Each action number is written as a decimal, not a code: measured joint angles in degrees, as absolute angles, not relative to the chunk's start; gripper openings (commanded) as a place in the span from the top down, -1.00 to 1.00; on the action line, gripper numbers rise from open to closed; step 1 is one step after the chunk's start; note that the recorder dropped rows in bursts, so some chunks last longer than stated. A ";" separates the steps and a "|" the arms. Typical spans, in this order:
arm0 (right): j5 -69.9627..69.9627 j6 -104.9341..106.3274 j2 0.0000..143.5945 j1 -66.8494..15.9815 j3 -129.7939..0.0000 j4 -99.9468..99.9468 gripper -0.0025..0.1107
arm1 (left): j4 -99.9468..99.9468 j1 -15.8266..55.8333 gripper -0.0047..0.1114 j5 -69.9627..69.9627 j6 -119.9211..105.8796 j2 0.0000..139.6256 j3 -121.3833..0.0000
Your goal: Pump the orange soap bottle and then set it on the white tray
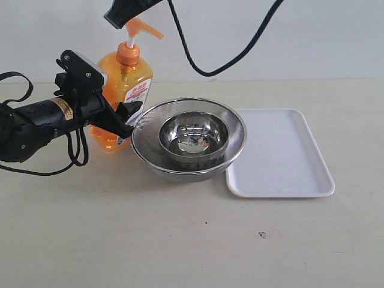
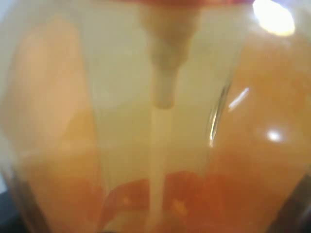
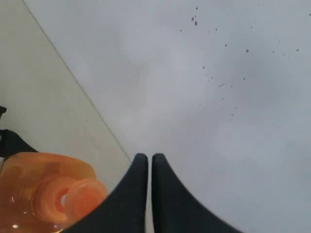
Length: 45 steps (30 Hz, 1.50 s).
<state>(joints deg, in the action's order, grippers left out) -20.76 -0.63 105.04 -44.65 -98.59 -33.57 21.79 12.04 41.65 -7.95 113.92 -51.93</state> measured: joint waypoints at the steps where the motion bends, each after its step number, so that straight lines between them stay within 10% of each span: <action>1: -20.92 -0.47 105.17 -44.65 -98.59 -33.31 0.96 | 21.79 12.04 0.84 41.65 -7.95 113.92 -51.93; 45: -23.13 4.05 109.65 -46.07 -99.38 -25.85 0.96 | 21.19 12.04 0.84 41.59 -7.59 113.92 -51.93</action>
